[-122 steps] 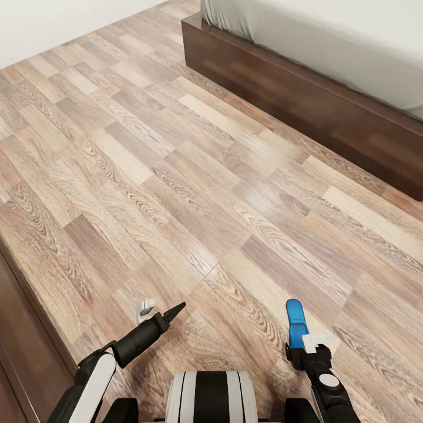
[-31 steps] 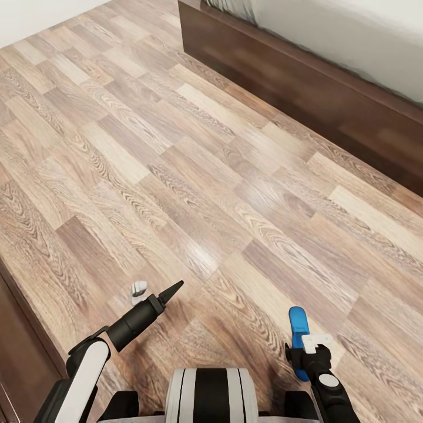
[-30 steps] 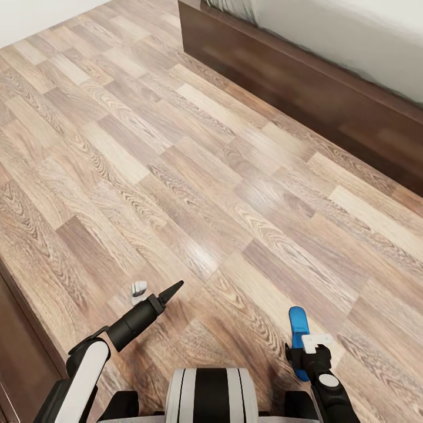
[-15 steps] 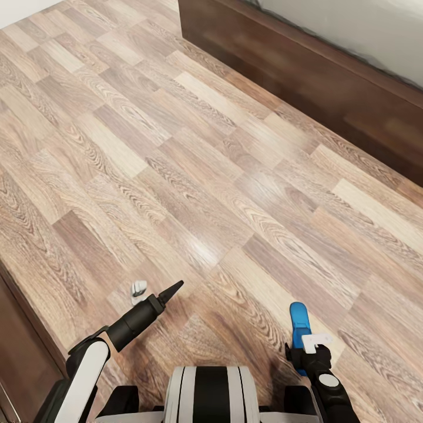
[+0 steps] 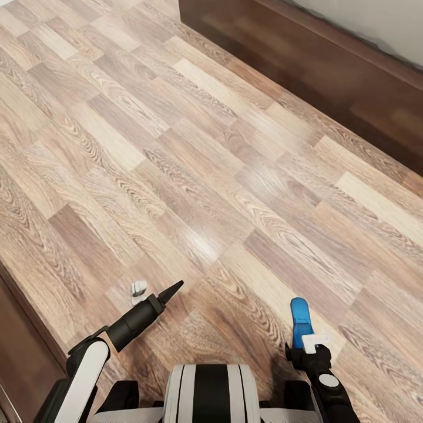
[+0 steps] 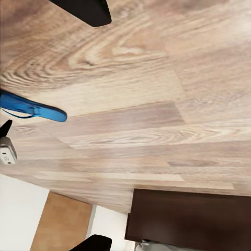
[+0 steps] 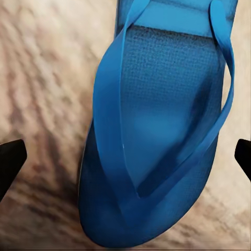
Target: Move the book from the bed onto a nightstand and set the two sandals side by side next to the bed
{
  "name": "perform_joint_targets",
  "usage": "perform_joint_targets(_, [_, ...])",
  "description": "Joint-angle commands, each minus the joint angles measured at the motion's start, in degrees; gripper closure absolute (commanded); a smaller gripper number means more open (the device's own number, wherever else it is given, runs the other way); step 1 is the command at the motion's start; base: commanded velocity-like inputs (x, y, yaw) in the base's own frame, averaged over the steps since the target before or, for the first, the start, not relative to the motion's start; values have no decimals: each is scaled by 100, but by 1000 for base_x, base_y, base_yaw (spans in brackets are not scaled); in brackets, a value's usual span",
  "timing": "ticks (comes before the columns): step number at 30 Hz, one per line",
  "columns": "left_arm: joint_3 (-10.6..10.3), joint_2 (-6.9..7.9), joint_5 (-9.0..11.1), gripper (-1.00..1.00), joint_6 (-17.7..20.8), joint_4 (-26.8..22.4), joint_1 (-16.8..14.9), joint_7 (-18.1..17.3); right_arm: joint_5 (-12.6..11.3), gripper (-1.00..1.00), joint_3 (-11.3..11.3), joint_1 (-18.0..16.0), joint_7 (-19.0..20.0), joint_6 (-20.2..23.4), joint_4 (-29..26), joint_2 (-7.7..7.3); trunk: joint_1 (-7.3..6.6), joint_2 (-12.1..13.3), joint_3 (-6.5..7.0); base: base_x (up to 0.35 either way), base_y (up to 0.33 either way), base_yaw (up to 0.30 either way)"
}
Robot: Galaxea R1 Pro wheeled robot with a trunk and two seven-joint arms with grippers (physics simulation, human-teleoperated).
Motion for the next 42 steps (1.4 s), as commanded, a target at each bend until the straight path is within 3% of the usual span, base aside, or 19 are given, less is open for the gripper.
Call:
perform_joint_targets(1, [6,0,37,-100,45,-1,-2,-3,54,-100,-11,0,16,27,-9,6,-1,-1,-3,0,0,0])
perform_joint_targets(6, [6,0,36,-100,45,2,-2,-3,54,-100,-11,-3,16,27,-9,6,-1,-1,-3,0,0,0])
perform_joint_targets(11, [6,0,37,-100,45,2,-2,-3,54,-100,-11,-2,16,27,-9,5,12,-8,-114,0,0,0])
perform_joint_targets(42, [6,0,42,-100,45,4,-2,-3,54,-100,-11,-3,16,27,-9,6,12,-8,-114,30,-24,0])
